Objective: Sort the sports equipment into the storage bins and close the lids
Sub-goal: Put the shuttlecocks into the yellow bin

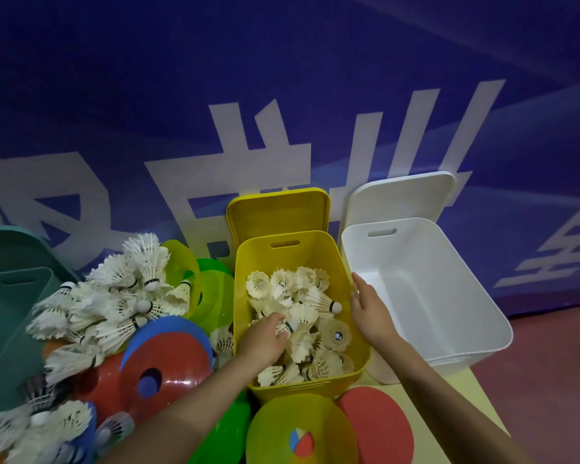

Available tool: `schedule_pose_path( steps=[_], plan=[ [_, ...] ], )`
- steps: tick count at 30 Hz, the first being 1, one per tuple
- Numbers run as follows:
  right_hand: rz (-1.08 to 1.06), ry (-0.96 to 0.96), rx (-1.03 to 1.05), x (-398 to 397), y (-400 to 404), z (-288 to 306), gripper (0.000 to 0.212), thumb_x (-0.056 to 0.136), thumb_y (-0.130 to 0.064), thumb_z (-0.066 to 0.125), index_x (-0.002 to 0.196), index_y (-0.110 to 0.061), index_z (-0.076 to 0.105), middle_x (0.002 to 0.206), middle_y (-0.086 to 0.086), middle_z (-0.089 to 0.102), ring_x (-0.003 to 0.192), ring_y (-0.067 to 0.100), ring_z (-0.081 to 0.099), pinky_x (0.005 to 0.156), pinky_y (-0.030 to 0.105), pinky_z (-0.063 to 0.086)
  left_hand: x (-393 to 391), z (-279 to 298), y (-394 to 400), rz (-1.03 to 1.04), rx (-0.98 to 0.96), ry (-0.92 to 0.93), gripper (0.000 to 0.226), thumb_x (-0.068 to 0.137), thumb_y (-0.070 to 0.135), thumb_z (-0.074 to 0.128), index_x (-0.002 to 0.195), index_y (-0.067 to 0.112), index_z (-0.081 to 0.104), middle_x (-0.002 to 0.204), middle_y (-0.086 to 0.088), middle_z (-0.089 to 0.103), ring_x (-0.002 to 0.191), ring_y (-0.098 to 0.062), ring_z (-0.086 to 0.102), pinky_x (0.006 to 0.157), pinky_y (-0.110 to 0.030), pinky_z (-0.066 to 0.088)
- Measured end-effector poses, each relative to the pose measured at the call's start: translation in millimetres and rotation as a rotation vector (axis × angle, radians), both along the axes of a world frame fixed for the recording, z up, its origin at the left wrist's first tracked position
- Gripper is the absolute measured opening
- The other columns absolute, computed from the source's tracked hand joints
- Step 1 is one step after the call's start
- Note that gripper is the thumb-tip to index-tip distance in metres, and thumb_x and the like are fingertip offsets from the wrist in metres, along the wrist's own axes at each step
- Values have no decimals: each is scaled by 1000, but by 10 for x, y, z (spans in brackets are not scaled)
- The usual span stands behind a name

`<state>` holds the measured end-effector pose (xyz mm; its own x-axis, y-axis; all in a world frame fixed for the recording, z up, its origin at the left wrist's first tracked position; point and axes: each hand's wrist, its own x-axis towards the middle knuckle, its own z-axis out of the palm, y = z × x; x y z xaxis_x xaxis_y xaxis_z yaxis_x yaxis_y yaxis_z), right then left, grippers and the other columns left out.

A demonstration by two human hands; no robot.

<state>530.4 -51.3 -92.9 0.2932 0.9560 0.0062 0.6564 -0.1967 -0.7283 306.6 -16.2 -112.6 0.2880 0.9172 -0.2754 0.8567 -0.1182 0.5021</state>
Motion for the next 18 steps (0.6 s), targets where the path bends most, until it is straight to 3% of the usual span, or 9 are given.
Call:
schedule_pose_path(
  steps=[4, 10, 13, 18],
  plan=[
    [-26, 25, 14, 6, 12, -52, 44, 102, -24, 35, 146, -21, 33, 142, 7, 45, 129, 22, 42, 100, 31, 34, 25, -124, 42, -48, -60, 263, 39, 96, 25, 45, 134, 21, 44, 121, -5, 61, 101, -24, 61, 75, -30, 48],
    [-49, 21, 4, -15, 13, -48, 43, 102, -28, 33, 145, -24, 34, 140, 6, 47, 125, 23, 47, 99, 35, 39, 64, -104, 84, -19, -56, 388, 30, 95, 31, 53, 118, 13, 52, 120, -7, 59, 107, -24, 58, 75, -30, 44],
    [-61, 7, -3, -25, 4, -18, 43, 102, -29, 34, 144, -23, 35, 138, 7, 49, 122, 23, 49, 98, 36, 40, 60, -65, 71, 2, 10, 240, 47, 92, 32, 58, 133, 17, 43, 129, -8, 52, 109, -24, 57, 83, -32, 48],
    [-68, -170, 44, -61, -69, 114, 45, 99, -30, 40, 142, -18, 38, 139, 7, 48, 127, 23, 44, 101, 35, 39, 12, 308, -3, 50, 192, -297, 42, 94, 32, 53, 134, 25, 46, 132, 0, 47, 111, -14, 52, 87, -27, 46]
  ],
)
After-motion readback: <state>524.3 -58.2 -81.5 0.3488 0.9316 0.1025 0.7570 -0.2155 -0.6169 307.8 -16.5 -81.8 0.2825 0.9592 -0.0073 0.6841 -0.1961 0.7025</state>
